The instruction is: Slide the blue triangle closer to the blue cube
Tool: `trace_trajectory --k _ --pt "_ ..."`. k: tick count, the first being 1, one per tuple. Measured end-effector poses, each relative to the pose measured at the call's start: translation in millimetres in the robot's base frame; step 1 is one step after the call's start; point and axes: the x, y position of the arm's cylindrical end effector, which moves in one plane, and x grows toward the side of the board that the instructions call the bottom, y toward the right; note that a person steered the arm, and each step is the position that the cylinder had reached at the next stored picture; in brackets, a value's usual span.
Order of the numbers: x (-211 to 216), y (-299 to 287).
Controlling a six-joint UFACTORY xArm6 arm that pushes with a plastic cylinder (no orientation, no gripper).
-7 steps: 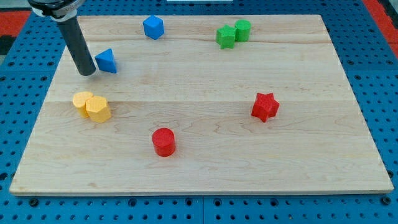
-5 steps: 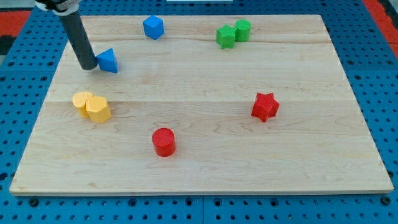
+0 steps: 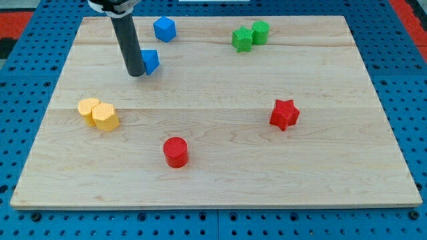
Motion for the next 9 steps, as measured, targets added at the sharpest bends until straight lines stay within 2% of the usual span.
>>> trace_trajectory --k 3,7,8,9 --pt "-12.4 16.5" --pt "-67.6 27.7" --pt "-63.5 26.1" --pt "-25.0 35.5"
